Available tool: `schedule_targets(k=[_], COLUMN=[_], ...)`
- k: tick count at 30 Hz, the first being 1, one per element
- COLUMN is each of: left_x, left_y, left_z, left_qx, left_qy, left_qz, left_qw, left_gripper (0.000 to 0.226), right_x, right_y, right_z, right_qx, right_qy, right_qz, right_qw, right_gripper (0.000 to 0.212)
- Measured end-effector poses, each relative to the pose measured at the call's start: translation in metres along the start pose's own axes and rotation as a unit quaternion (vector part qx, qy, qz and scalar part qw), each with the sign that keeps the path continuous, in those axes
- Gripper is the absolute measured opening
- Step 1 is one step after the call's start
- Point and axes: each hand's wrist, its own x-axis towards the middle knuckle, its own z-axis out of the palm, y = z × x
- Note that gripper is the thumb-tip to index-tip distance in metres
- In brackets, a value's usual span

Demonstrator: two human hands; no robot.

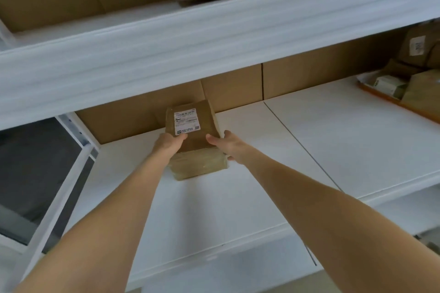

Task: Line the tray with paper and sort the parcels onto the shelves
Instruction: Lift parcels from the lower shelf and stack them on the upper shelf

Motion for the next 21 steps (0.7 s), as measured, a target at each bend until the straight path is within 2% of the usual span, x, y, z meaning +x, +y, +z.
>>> schedule_targets(k=[6,10,16,21], left_x=[-0.019,-0.042,-0.078,-0.115], left_y=[0.022,0.039,0.064,0.079], left_z=[0.025,0.055,0.099,0.127], left_qx=[-0.047,-0.092,-0.186,-0.172], left_qy=[-0.041,-0.105,-0.178,-0.237], left_qz=[-0.012,-0.013,-0.042,-0.045], left_qw=[0.998,0.99,0.965,0.955], left_gripper=[0.042,0.035,0.045,0.039], right_x=[0.001,-0.012,-0.049,-0.085], right_y=[0.02,0.044,0.085,0.114], right_z=[-0.041,-0.079,-0.126,-0.159], right_qx=[-0.035,-0.053,-0.014,0.065], right_qy=[0.06,0.086,0.088,0.102], right_qz=[0.042,0.092,0.154,0.153], right_qw=[0.997,0.991,0.984,0.981], right_gripper=[0.053,0.062,0.074,0.063])
